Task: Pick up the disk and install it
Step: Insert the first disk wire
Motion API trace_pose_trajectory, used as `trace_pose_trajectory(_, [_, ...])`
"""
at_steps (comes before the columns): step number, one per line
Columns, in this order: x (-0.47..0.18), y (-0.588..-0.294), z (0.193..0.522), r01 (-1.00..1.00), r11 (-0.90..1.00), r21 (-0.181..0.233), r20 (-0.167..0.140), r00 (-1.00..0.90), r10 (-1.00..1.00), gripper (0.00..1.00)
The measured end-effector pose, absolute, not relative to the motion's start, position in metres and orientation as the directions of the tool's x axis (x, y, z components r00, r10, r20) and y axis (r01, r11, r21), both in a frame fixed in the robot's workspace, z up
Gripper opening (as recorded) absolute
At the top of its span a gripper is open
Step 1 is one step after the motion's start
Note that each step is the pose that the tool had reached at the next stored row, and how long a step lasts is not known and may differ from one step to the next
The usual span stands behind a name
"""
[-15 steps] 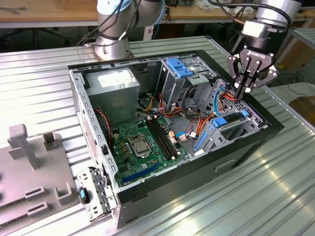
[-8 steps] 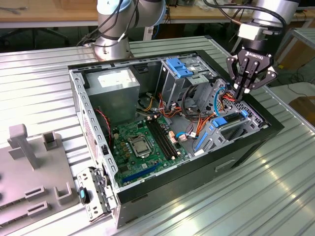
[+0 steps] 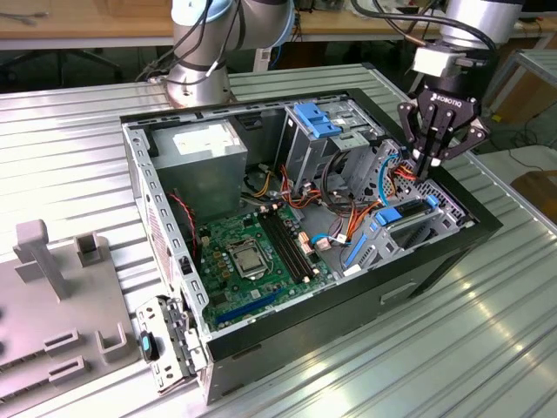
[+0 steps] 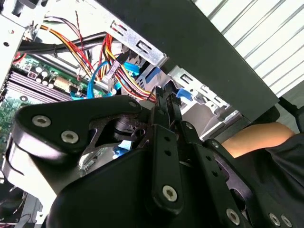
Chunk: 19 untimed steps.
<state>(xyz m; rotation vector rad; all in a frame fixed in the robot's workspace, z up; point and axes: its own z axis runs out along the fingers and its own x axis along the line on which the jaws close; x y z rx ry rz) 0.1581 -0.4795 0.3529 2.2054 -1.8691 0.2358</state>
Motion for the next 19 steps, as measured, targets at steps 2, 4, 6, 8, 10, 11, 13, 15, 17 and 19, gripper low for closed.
trace_pose_trajectory(2, [0.158,-0.481,0.353,-0.985,-0.152,0.077,0.276,0.168,-0.946,0.16])
trace_pose_trajectory(4, [0.155,-0.482,0.353,-0.985,-0.152,0.076,0.276,0.168,-0.946,0.16])
trace_pose_trajectory(6, [0.15,-0.483,0.353,-0.986,-0.152,0.075,0.276,0.167,-0.946,0.16])
trace_pose_trajectory(8, [0.148,-0.483,0.353,-0.986,-0.152,0.074,0.276,0.166,-0.947,0.16])
trace_pose_trajectory(10, [0.148,-0.483,0.353,-0.988,-0.135,0.074,0.278,0.15,-0.949,0.16])
trace_pose_trajectory(11, [0.148,-0.483,0.352,-0.99,-0.12,0.075,0.279,0.136,-0.951,0.16])
trace_pose_trajectory(13, [0.148,-0.483,0.352,-0.994,-0.074,0.075,0.282,0.093,-0.955,0.16])
trace_pose_trajectory(15, [0.148,-0.483,0.351,-0.997,-0.034,0.075,0.284,0.054,-0.957,0.16])
trace_pose_trajectory(17, [0.148,-0.485,0.351,-0.997,-0.019,0.075,0.283,0.04,-0.958,0.16])
trace_pose_trajectory(19, [0.148,-0.488,0.35,-0.997,-0.015,0.075,0.283,0.035,-0.958,0.16])
